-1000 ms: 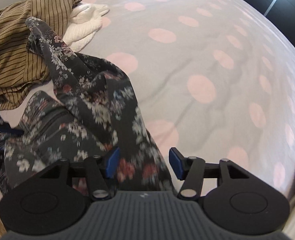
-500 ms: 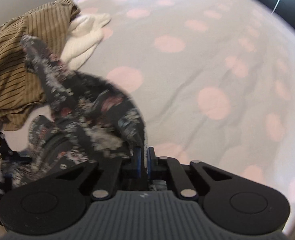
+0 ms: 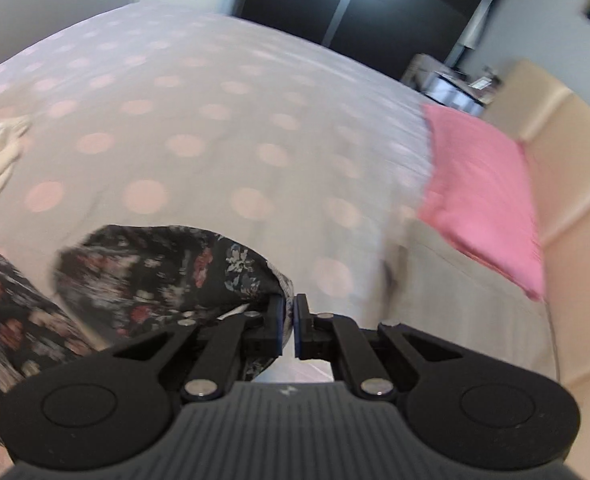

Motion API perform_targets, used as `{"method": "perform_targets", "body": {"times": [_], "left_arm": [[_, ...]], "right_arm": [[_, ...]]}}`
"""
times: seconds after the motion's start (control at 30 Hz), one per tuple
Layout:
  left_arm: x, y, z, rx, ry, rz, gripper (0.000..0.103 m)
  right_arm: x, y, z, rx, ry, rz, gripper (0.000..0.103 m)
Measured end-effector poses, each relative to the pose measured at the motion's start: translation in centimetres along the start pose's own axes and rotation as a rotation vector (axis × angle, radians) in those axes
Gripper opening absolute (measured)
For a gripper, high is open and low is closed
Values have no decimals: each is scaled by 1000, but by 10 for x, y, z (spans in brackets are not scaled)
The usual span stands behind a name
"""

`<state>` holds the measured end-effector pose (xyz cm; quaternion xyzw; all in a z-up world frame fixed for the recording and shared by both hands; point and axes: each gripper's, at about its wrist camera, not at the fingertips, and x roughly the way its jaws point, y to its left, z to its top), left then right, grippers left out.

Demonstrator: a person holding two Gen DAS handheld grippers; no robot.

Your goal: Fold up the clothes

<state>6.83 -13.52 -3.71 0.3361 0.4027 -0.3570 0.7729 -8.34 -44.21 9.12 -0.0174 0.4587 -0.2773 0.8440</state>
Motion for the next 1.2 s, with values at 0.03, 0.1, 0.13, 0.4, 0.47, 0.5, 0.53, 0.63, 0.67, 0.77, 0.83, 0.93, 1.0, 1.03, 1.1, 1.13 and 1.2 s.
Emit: {"method": "perform_targets", "body": {"times": [0.03,0.1,0.13,0.4,0.47,0.5,0.53,0.63,0.67,0.77,0.83,0.93,1.0,1.03,1.1,1.13,1.2], "left_arm": [[0,-1,1,-1,-3,9,7],[-1,-3,2,-4,-10,27,7],[-1,-4,2,-6,-14,35,7],[-4,-13,6,-17,-42,106,7],[1,-17,5,-7,-31,125,7],[7,-20,3,9,-12,136,7],[12,-23,1,22,2,146,7],[21,-22,-2,24,27,151,7],[22,-21,-2,18,30,148,7],[20,-23,0,14,32,149,7],[19,-25,2,17,36,151,7],[21,-24,4,15,42,148,7],[23,-23,4,11,46,145,7],[24,-23,4,10,47,143,7],[25,-23,3,13,50,142,7],[26,-23,3,15,52,142,7],[29,-22,2,22,57,139,7]], "right_arm": [[-8,-14,-9,29,1,-27,5],[-21,-39,-28,87,11,-65,5],[-20,-42,-42,118,37,-49,5],[6,-22,-152,230,268,92,6],[18,-10,-168,228,312,125,6],[22,-5,-173,224,328,140,7],[23,-4,-176,213,337,151,9],[23,-1,-177,164,341,166,15],[20,-2,-174,141,328,160,25],[6,-6,-156,77,262,140,39],[2,-8,-141,54,220,136,43],[14,-8,-111,37,162,132,48],[30,-3,-92,26,141,145,48],[40,0,-84,25,137,150,48],[66,10,-66,15,137,164,48],[78,16,-58,8,137,171,48],[104,27,-43,-2,145,185,48]]}}
